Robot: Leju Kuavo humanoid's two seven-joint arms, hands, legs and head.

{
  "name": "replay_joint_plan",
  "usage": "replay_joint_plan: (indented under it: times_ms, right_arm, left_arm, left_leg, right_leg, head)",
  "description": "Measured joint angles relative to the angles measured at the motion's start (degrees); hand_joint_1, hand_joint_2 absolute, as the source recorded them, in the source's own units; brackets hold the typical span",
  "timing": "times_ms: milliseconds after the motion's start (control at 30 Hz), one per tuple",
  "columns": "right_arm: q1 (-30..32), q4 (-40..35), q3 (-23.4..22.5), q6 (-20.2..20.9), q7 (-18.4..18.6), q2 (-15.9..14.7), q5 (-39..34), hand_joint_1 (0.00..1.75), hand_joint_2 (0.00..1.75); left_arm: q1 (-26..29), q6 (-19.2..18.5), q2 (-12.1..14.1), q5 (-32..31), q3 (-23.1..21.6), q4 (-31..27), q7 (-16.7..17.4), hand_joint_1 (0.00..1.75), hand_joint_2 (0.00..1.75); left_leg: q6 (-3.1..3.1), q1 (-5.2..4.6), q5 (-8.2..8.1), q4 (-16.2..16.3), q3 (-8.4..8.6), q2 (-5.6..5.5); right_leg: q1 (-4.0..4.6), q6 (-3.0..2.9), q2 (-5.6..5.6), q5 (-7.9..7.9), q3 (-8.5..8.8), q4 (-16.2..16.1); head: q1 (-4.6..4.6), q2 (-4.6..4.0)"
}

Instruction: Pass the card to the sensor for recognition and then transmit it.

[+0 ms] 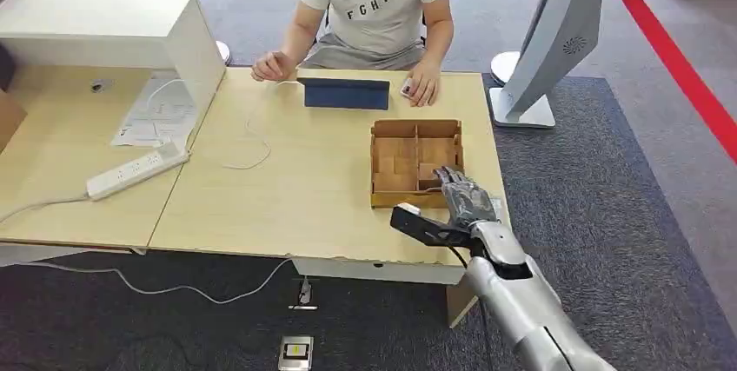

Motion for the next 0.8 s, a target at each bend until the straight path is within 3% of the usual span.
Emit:
replay_joint_plan:
  times_ms: [800]
  right_arm:
    - [-1.8,1.7,0.0,-1.2,-0.1,-0.3,3.1,0.0,1.75]
  left_arm:
    - [0.0,-0.8,0.0,-0.2,0.0,0.0,0.9,0.0,0.0]
  left_leg:
    - [0.0,0.0,0.0,0.0,0.01,0.0]
  right_leg:
    - [0.0,0.0,0.0,0.0,0.0,0.0]
  head:
    - [0.0,0.0]
